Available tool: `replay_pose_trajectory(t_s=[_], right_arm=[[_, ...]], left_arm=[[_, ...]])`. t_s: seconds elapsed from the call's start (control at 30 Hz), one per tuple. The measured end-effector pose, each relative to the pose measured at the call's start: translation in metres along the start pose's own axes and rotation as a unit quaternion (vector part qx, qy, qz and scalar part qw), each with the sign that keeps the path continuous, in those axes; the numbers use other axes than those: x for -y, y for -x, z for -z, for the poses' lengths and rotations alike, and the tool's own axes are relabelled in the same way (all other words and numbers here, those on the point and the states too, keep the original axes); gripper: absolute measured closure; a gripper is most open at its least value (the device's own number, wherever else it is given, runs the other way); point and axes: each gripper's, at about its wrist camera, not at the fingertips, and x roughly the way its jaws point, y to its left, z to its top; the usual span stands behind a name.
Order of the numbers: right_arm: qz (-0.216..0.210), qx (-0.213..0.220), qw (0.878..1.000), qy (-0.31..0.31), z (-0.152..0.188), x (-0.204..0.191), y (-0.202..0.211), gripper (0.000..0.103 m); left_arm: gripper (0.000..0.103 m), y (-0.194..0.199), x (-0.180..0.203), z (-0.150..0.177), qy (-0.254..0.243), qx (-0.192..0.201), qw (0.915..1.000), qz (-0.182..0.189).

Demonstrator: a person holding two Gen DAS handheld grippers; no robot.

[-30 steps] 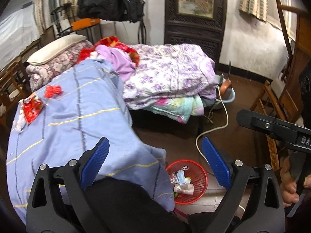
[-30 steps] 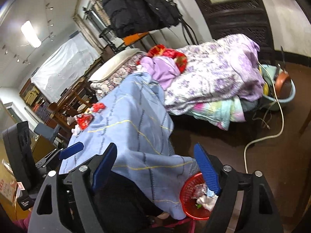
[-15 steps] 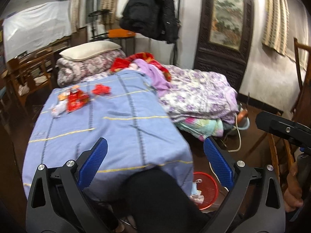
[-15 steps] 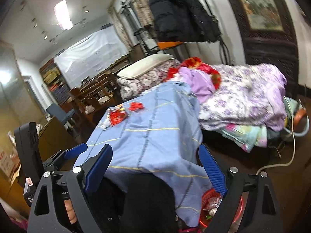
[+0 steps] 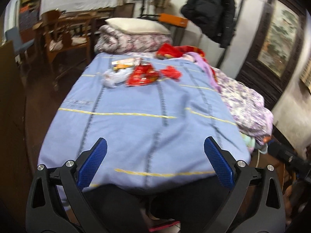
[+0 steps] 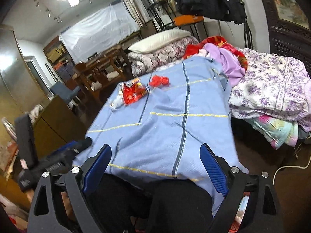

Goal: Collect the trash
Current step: 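Move both open grippers back over the remaining trash on the bedsheet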

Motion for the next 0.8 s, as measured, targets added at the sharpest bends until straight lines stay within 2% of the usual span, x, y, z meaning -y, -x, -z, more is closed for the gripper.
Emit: replay_pose_trajectory(t_s=[0.17,0.33,0.43,0.67,0.8], right_arm=[[0.027,-0.007,0.999,0.016,0.001,-0.007,-0.047,0.013],[0.06,0.007,0.997,0.039,0.003,-0.004,-0.076,0.013],[0.084,0.033,0.995,0.054,0.003,0.0,-0.083,0.013],[0.107,0.084,0.988,0.077,0.012,0.008,-0.087,0.013],[0.096,0.104,0.986,0.09,0.017,0.007,-0.086,0.013]], left_arm=[[0.007,-0.02,-0.03,-0.018,0.016,-0.007,0.9993,-0.032],[0.007,-0.043,-0.036,-0.035,0.005,-0.016,0.9987,-0.049],[0.007,-0.057,-0.033,-0.054,-0.005,-0.014,0.9985,-0.052],[0.007,-0.107,-0.017,-0.119,-0.018,-0.005,0.9989,-0.044],[0.007,-0.148,-0.011,-0.145,-0.019,-0.019,0.9987,-0.044]])
